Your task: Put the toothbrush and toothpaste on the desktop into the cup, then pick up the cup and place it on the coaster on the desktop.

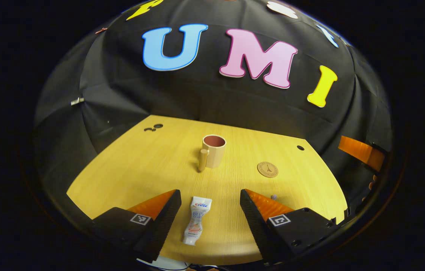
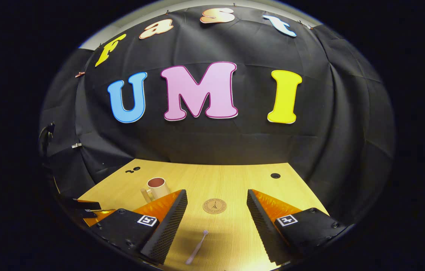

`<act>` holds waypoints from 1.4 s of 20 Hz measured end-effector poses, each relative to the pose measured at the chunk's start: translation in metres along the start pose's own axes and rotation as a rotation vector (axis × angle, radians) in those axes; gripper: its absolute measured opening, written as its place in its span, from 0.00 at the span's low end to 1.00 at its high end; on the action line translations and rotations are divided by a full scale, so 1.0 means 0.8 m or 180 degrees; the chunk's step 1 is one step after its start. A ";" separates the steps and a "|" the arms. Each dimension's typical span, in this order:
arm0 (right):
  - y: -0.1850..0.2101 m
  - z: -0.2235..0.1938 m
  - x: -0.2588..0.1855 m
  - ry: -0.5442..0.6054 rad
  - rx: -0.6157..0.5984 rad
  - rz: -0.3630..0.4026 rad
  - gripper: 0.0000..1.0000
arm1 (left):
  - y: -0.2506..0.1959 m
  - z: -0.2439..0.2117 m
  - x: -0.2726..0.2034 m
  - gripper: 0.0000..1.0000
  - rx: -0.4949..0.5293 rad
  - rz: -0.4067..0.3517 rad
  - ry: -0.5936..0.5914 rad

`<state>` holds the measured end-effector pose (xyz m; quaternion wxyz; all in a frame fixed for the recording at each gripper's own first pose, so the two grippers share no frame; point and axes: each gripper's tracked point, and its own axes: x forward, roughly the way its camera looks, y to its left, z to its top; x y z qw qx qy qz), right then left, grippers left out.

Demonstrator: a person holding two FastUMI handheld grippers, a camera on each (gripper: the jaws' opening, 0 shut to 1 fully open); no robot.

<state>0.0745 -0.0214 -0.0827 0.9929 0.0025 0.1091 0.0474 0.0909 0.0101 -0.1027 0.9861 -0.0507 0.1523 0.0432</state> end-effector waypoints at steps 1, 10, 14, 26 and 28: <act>0.000 -0.001 0.005 0.0019 0.0015 0.0015 0.98 | 0.004 -0.010 0.013 0.98 -0.0042 0.0026 0.0082; -0.001 -0.044 0.040 0.0382 0.0053 0.0170 0.96 | 0.041 -0.133 0.079 0.98 0.0097 0.0295 0.0932; 0.002 -0.062 0.048 0.0515 0.0049 0.0236 0.97 | 0.045 -0.143 0.095 0.98 0.0209 0.0376 0.1042; 0.006 -0.126 0.065 0.0849 0.0185 0.0380 0.99 | 0.038 -0.159 0.115 0.70 0.0290 0.0418 0.1301; 0.006 -0.146 0.064 0.0991 0.0141 0.0366 0.98 | 0.036 -0.160 0.113 0.39 0.0283 0.0445 0.1377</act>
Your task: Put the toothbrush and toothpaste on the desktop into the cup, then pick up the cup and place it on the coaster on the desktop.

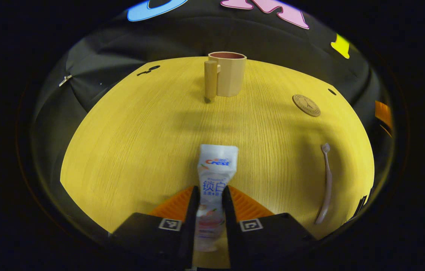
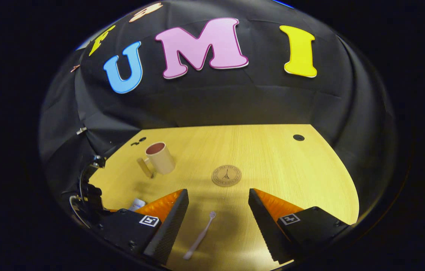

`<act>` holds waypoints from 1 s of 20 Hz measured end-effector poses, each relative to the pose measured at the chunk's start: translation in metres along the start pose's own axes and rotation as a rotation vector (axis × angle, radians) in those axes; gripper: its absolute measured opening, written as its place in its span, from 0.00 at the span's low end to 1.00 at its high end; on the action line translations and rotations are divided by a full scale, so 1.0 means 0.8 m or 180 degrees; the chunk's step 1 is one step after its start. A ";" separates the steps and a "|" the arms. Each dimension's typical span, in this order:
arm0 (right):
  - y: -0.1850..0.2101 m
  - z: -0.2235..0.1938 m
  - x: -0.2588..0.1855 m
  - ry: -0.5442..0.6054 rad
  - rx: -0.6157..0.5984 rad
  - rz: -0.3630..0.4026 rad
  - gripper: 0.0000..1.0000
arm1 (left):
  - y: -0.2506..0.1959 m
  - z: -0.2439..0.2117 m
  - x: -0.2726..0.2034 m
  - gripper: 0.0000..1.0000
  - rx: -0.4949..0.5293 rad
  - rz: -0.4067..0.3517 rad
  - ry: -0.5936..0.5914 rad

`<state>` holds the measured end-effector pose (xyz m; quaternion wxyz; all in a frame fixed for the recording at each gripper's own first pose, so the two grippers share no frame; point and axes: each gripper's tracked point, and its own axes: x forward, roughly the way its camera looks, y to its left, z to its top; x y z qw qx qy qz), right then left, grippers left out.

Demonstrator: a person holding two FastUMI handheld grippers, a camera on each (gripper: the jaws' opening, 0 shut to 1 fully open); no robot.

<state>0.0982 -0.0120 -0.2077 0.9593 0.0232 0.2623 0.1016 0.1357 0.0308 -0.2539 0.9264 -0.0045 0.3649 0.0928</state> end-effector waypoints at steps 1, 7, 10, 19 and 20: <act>0.000 -0.009 0.001 0.0068 0.0009 -0.0026 0.98 | 0.000 -0.001 0.000 0.41 -0.0001 0.0003 0.0059; 0.025 -0.070 -0.006 0.0599 0.0074 -0.0062 0.99 | -0.001 0.002 -0.001 0.27 0.0144 -0.0194 0.0052; 0.039 -0.100 -0.009 0.0854 0.0101 -0.0042 0.99 | -0.002 0.003 -0.004 0.23 0.0076 -0.0338 0.0051; 0.043 -0.151 0.016 0.1223 0.0123 -0.0398 0.98 | 0.009 0.005 -0.103 0.22 0.0335 -0.0629 -0.0328; 0.041 -0.158 0.017 0.1279 0.0112 -0.0434 0.98 | 0.012 0.003 -0.110 0.22 0.0350 -0.0651 -0.0349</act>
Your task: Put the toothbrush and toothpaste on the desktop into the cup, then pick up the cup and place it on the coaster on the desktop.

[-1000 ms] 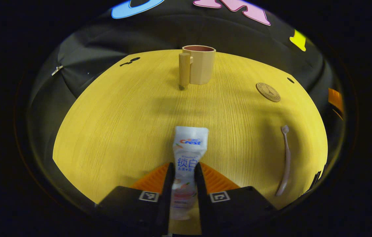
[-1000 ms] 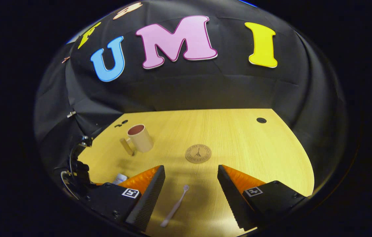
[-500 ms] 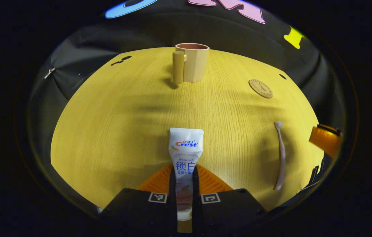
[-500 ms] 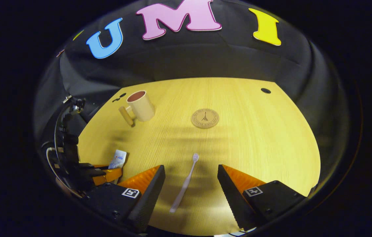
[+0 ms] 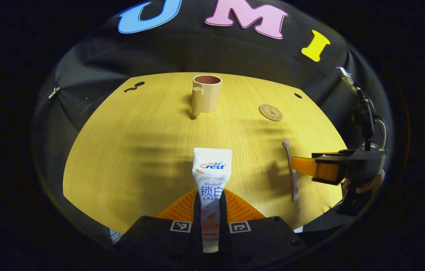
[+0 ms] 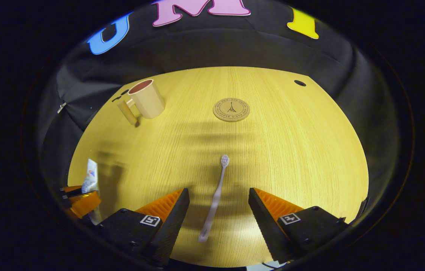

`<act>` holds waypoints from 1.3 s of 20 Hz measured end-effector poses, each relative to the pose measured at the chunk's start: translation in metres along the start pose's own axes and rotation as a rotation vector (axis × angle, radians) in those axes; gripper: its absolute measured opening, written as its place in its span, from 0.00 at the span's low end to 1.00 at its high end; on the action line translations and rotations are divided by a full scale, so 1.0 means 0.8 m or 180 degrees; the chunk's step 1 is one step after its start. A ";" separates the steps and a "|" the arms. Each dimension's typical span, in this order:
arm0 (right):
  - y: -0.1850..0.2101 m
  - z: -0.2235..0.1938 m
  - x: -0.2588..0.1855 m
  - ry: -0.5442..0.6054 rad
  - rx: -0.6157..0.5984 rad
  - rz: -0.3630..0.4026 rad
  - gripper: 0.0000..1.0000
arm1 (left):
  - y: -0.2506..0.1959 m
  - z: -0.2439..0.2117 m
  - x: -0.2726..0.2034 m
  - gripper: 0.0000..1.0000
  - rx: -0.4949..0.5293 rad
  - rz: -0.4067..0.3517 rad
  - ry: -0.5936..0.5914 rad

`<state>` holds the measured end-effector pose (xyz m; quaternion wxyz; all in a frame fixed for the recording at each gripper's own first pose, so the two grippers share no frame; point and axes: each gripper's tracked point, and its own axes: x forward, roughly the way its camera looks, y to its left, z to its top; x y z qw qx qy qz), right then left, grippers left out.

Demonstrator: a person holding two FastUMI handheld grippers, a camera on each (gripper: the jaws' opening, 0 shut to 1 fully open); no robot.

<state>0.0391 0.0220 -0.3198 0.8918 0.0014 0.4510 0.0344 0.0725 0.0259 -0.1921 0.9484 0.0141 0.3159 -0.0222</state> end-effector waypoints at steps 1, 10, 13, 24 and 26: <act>-0.002 -0.006 0.003 0.0056 -0.0013 -0.0044 0.97 | -0.001 -0.005 -0.007 0.22 -0.0001 -0.0026 -0.0013; 0.008 -0.031 0.027 0.0275 -0.0009 -0.0206 0.92 | 0.024 -0.056 -0.030 0.22 -0.0075 -0.0057 0.0185; 0.008 -0.031 0.030 0.0395 0.0040 -0.0230 0.93 | 0.027 -0.064 -0.033 0.22 -0.0121 -0.0070 0.0205; 0.020 -0.041 0.026 0.0550 0.0128 -0.0035 0.00 | 0.039 -0.061 -0.038 0.22 -0.0065 -0.0016 0.0177; 0.048 -0.053 0.015 0.0703 -0.0045 0.0393 0.07 | 0.039 -0.062 -0.037 0.22 -0.0068 0.0003 0.0184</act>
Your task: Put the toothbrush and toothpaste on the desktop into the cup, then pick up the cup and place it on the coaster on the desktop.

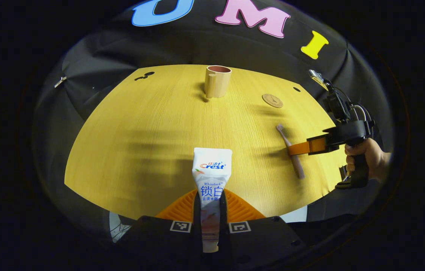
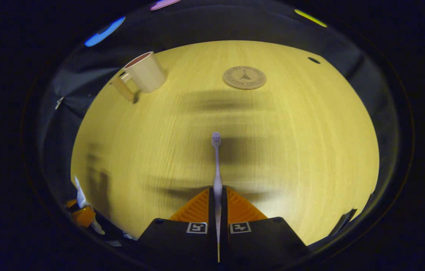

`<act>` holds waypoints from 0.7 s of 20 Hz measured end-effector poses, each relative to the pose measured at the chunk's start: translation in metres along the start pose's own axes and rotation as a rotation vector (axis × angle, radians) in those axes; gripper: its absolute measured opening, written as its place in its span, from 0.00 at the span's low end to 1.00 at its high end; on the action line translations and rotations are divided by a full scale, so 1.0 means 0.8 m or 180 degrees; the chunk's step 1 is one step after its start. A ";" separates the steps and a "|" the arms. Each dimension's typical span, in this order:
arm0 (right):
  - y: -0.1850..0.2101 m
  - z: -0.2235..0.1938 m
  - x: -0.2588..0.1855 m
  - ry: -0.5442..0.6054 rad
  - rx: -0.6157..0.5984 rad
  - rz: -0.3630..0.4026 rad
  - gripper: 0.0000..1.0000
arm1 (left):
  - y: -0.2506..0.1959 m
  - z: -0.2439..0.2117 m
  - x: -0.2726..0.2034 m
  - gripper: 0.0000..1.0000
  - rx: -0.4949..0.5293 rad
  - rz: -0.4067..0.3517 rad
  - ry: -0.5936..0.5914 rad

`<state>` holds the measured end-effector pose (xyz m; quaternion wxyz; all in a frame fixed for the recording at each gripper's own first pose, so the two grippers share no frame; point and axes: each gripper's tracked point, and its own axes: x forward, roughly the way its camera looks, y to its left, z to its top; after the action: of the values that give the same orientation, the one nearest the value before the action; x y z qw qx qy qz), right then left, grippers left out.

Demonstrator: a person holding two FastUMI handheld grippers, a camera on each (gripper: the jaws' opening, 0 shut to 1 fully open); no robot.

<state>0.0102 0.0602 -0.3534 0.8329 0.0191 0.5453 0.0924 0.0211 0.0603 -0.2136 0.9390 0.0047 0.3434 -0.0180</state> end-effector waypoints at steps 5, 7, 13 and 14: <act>-0.001 -0.002 0.001 0.0054 -0.0157 0.0106 0.07 | -0.004 0.004 0.002 0.22 -0.0080 0.0010 0.0001; -0.003 -0.001 0.000 0.0112 -0.0064 0.0176 0.07 | -0.004 0.007 -0.003 0.22 -0.0113 0.0012 -0.0033; -0.035 0.009 -0.016 -0.0012 -0.0177 0.0148 0.07 | 0.002 0.066 -0.004 0.17 -0.0349 0.0028 -0.0309; -0.040 0.012 -0.020 -0.0037 -0.0197 0.0155 0.06 | 0.004 0.079 -0.004 0.22 -0.0365 0.0043 -0.0364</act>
<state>0.0171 0.0265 -0.3390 0.8338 0.0071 0.5367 0.1294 0.0598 0.0626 -0.1630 0.9559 -0.0478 0.2896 0.0079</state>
